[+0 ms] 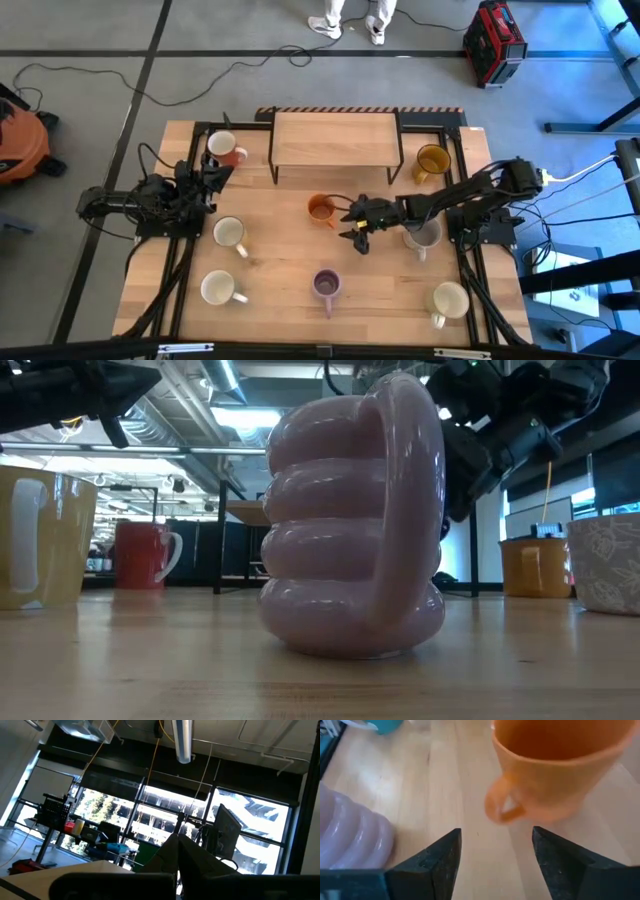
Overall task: Place coffee mugs
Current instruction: Put the orange mug on the shelf
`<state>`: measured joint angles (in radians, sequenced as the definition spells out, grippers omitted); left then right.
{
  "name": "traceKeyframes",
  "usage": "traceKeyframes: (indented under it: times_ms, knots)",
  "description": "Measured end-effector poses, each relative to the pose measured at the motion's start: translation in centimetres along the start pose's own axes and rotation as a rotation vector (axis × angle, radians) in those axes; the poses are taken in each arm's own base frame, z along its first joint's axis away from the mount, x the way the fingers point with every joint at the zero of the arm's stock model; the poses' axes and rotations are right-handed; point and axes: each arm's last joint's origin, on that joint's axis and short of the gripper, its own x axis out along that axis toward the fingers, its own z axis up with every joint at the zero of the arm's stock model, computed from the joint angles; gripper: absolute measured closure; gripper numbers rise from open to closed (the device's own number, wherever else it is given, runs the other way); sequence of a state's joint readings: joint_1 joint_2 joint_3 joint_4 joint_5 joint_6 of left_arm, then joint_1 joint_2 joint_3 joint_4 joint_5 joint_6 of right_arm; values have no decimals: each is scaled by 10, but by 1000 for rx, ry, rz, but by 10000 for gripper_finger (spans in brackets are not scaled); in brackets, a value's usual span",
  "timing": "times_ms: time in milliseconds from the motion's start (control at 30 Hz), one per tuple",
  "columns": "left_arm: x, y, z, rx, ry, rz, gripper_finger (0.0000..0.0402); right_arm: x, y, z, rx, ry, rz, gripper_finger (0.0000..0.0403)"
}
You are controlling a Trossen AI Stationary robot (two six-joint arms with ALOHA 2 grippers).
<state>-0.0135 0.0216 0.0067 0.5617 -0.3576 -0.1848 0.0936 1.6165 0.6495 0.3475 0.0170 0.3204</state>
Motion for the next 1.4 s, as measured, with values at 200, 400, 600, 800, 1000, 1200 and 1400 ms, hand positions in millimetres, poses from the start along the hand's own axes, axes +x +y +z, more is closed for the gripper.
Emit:
traceKeyframes:
  times_ms: [200,400,600,800,1000,1200,1400]
  knots:
    - [0,0,0,0,0,0,401,11,1,2,-50,-79,34,181]
    - [0,0,0,-19,0,0,401,18,2,1,-69,-121,77,193]
    - [0,0,0,-22,0,0,401,25,2,-3,-87,-125,121,214]
    - [0,0,0,-23,0,1,401,33,1,-5,-121,-127,118,233]
    - [0,0,0,-23,0,1,401,50,4,1,-170,-139,134,240]
    - [0,0,0,-26,-1,1,401,54,5,6,-202,-151,131,256]
    - [0,0,0,-26,-1,1,401,54,5,6,-202,-149,130,338]
